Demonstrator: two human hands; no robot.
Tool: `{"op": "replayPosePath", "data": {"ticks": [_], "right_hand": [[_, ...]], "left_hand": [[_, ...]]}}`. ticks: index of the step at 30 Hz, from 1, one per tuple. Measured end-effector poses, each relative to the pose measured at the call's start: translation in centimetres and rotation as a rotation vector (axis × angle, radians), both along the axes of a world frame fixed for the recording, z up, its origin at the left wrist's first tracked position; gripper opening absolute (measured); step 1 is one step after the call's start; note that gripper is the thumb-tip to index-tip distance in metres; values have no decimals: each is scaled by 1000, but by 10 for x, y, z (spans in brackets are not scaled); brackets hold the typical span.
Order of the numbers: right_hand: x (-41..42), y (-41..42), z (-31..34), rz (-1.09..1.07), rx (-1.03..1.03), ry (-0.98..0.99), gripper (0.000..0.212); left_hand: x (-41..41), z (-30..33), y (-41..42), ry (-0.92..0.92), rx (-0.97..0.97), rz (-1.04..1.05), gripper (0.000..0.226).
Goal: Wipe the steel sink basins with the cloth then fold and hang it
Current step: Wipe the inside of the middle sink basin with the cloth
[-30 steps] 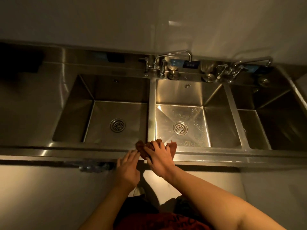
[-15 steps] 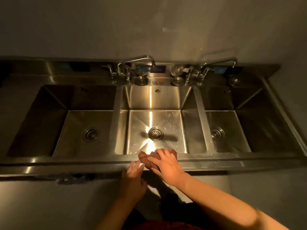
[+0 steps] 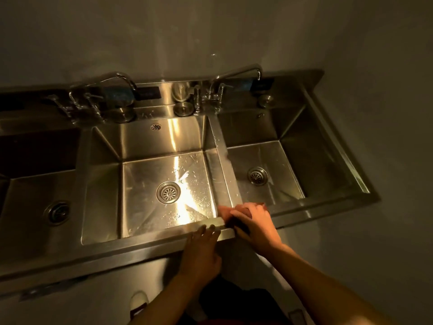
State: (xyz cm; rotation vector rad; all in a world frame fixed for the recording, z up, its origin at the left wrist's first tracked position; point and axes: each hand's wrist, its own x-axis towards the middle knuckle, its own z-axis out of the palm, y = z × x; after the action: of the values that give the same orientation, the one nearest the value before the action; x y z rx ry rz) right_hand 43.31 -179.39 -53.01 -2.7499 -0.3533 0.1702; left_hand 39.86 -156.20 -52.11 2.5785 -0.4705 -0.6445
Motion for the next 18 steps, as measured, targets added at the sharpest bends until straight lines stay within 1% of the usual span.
{"op": "replayPosePath", "data": {"ticks": [2,6,10,15,18], "right_hand": [[2,-13,-2,-78,-54,22,50],[7,-16,-8,-96,-87,77,60],[4,-12,-16,-120,-106,16,66],[15,-4,-23,-83,-243,-60,56],[38,6,-23,-144,-263,-61,46]], "left_hand": [[4,-2,-7,-9,-29,-21,69],[15,-8,-8,-34,-93,-35,61],[23,-20,-9,-67,-62,-100,57],[32,-34,-5,-155,-29,-181,57],[40,-41,-4,-175,-28,-125,55]]}}
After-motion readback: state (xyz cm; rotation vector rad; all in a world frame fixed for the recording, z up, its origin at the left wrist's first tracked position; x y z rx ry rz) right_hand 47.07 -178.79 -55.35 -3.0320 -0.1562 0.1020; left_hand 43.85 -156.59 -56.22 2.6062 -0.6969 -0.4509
